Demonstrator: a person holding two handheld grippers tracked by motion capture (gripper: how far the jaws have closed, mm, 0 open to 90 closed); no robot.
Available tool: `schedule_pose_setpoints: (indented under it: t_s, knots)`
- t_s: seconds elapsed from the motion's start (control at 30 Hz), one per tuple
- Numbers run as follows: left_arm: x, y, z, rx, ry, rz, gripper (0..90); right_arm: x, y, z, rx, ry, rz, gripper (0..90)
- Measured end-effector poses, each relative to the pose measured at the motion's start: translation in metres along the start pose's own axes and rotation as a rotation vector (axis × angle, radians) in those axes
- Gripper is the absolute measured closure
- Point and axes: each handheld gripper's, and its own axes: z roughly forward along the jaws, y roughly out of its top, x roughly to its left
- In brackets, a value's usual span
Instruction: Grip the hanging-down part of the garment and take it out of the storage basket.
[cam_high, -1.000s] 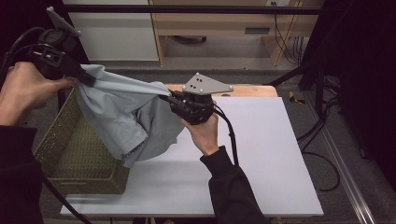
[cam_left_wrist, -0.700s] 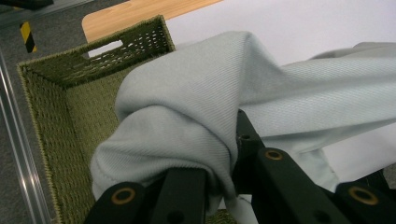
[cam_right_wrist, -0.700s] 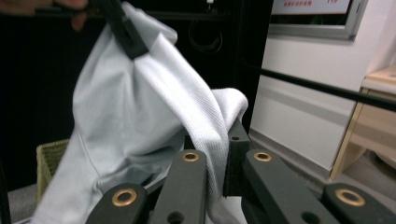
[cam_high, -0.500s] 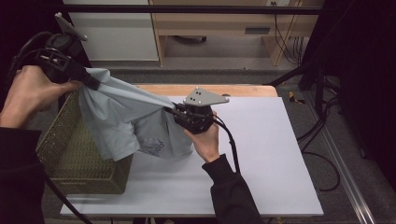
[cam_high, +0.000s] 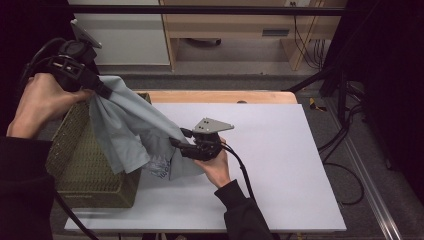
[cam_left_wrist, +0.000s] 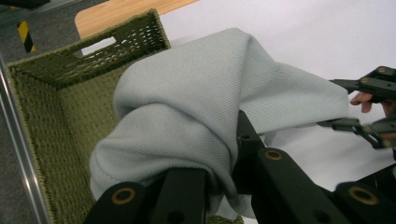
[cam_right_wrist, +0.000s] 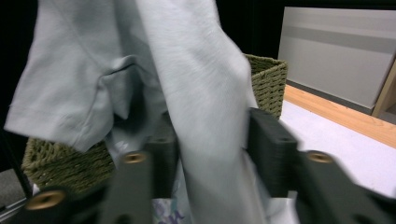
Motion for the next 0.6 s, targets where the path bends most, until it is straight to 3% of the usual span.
schedule_pose_setpoints:
  t_s: [0.07,0.17,0.3,0.6]
  knots:
    - [0.001,-0.001,0.0,0.0,-0.002,-0.004,84.5,0.003,-0.003,-0.007,-0.034,-0.012,-0.013,31.0]
    - [0.002,-0.001,0.001,0.003,-0.004,-0.007,84.5,0.005,-0.006,-0.019,-0.057,-0.025,-0.028,22.9]
    - [0.003,-0.002,0.001,0.002,-0.004,-0.011,84.5,0.0,-0.007,-0.038,-0.084,-0.053,-0.011,16.5]
    - [0.004,-0.002,0.003,0.001,-0.011,-0.012,84.4,-0.011,-0.016,-0.075,-0.108,-0.196,0.012,3.0]
